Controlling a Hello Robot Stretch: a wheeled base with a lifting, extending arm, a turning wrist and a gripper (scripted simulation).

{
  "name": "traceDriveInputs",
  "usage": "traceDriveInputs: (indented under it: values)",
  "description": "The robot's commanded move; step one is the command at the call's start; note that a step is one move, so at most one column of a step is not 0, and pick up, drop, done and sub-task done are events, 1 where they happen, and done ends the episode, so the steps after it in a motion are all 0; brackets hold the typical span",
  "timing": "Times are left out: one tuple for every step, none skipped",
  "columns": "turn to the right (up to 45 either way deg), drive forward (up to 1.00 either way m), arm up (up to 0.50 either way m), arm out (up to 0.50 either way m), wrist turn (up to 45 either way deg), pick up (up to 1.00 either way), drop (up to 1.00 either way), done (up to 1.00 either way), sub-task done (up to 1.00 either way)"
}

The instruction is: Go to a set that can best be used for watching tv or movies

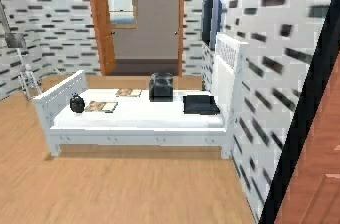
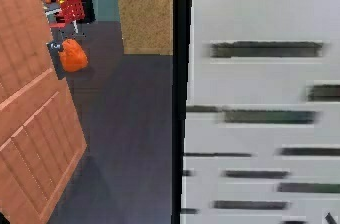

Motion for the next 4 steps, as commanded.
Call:
traceDriveInputs:
  values:
    - [15.0,0.0,0.0,0.0,0.0,0.0,0.0,0.0,0.0]
    - [0.0,0.15,0.0,0.0,0.0,0.0,0.0,0.0,0.0]
    - [-42.0,0.0,0.0,0.0,0.0,0.0,0.0,0.0,0.0]
    - [0.0,0.65,0.0,0.0,0.0,0.0,0.0,0.0,0.0]
